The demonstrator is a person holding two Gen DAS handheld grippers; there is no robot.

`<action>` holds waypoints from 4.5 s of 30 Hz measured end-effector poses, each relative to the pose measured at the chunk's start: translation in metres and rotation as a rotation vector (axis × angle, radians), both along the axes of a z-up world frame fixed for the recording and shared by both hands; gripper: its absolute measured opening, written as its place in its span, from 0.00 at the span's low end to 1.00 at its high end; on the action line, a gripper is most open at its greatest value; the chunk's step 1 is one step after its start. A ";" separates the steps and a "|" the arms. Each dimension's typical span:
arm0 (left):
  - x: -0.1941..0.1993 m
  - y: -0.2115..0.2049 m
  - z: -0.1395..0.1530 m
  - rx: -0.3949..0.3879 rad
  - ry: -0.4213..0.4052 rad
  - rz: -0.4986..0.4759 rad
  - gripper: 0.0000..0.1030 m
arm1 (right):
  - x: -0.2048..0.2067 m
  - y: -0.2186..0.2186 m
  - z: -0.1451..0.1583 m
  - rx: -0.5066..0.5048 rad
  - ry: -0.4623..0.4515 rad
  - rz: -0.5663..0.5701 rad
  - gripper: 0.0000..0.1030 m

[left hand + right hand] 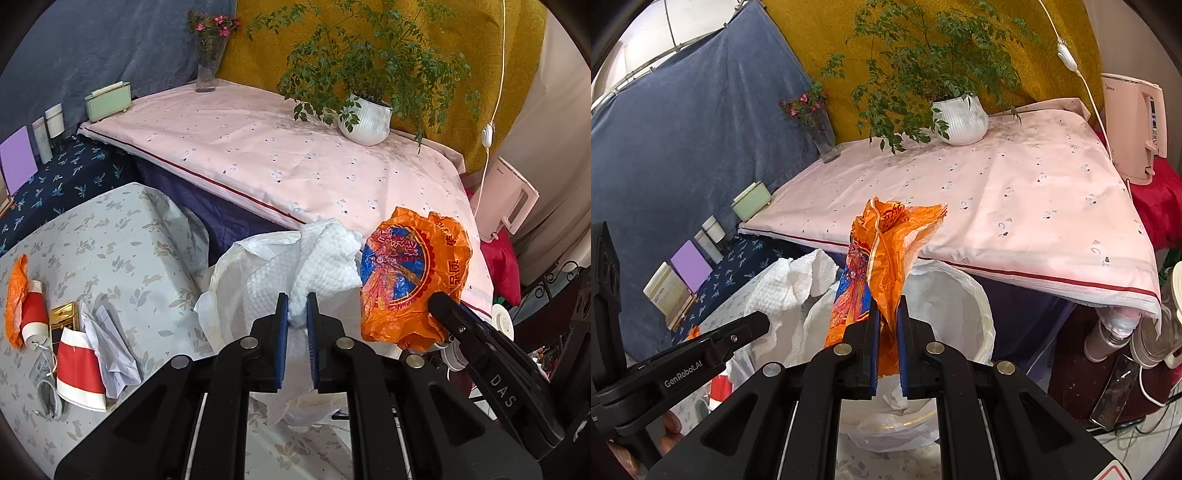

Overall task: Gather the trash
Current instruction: 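Open both grippers over the white bin to drop the cloth and wrapper, then move both grippers back over the remaining trash on the table, then grasp the grey pouch with the left gripper while the right grasps the white paper, then carry the grey pouch in the left gripper while the right carries the white paper to the bin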

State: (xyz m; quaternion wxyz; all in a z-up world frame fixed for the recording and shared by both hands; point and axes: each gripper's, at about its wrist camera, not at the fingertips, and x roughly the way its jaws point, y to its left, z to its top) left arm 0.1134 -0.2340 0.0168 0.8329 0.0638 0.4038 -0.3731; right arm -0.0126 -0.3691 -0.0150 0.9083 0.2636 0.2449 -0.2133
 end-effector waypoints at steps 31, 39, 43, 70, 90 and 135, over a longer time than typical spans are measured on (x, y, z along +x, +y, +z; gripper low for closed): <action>0.019 0.060 0.006 -0.020 -0.035 0.152 0.54 | 0.016 0.038 0.016 -0.036 -0.011 0.050 0.39; 0.024 0.093 0.010 -0.035 -0.036 0.208 0.55 | 0.025 0.064 0.024 -0.057 -0.011 0.100 0.39; 0.027 0.113 0.009 -0.041 -0.034 0.243 0.56 | 0.032 0.081 0.027 -0.069 -0.008 0.133 0.40; 0.058 0.276 -0.042 -0.001 0.054 0.524 0.56 | 0.092 0.195 0.014 -0.103 0.060 0.361 0.40; 0.080 0.295 -0.108 0.048 0.172 0.501 0.55 | 0.155 0.229 -0.045 -0.080 0.193 0.438 0.40; 0.048 0.248 -0.004 -0.074 0.024 0.403 0.03 | 0.111 0.188 0.028 -0.099 -0.015 0.390 0.07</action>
